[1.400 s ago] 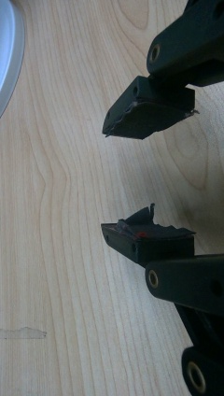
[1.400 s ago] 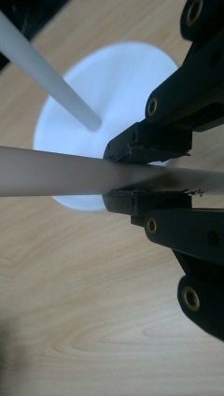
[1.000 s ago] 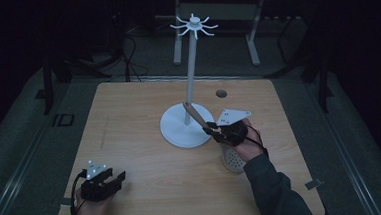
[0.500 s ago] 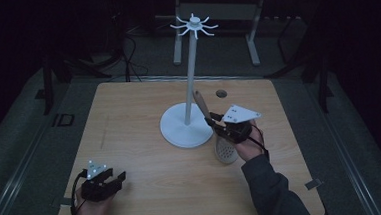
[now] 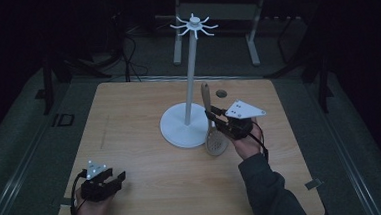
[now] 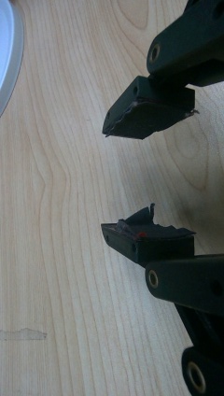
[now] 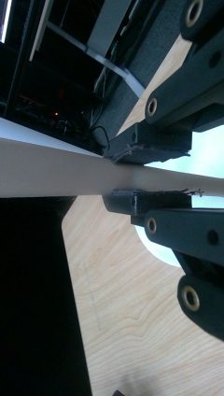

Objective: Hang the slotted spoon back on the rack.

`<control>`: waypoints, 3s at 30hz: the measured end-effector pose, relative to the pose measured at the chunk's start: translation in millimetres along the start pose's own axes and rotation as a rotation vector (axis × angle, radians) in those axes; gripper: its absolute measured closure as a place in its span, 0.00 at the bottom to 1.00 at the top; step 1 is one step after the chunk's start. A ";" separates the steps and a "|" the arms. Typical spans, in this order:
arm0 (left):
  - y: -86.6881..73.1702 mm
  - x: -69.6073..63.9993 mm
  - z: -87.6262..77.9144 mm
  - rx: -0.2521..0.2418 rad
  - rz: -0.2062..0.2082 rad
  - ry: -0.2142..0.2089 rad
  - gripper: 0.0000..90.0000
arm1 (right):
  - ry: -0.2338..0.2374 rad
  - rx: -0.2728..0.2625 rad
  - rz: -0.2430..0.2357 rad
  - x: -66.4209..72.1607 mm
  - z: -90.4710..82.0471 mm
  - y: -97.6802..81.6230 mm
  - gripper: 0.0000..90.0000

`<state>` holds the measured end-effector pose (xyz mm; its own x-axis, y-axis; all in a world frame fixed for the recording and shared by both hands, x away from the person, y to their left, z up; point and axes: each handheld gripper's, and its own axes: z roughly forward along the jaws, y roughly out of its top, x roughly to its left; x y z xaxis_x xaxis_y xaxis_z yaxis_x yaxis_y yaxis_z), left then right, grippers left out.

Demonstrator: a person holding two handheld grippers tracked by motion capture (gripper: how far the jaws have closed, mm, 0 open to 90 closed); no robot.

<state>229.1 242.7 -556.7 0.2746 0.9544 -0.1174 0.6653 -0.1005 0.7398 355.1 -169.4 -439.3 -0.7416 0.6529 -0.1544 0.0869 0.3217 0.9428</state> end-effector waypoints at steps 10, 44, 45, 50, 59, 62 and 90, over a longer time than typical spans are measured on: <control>-0.1 0.3 -0.1 -0.002 -0.004 -0.001 0.52 | -0.016 -0.036 0.029 -2.3 2.9 7.8 0.84; 0.0 -0.1 0.3 0.003 0.003 -0.001 0.52 | -0.062 -0.100 0.076 -9.3 -2.0 30.9 0.84; 0.0 -0.1 0.3 0.003 0.003 -0.001 0.52 | -0.062 -0.101 0.076 -9.7 -2.3 32.4 0.84; 0.0 -0.2 0.3 0.003 0.003 -0.001 0.52 | -0.072 -0.108 0.076 -12.2 -3.4 37.3 0.84; 0.0 -0.2 0.5 0.002 0.002 -0.001 0.52 | -0.081 -0.115 0.075 -16.0 -5.1 43.7 0.84; 0.0 -0.2 0.5 0.002 0.002 -0.001 0.52 | -0.083 -0.114 0.080 -16.8 -5.1 45.3 0.84; -0.3 1.1 0.1 -0.002 -0.003 0.001 0.52 | -0.120 -0.159 0.121 -31.2 -7.9 72.2 0.84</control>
<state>229.3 243.7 -557.1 0.2724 0.9548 -0.1190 0.6647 -0.0973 0.7407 379.3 -172.0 -364.1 -0.6468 0.7601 -0.0627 0.0573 0.1304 0.9898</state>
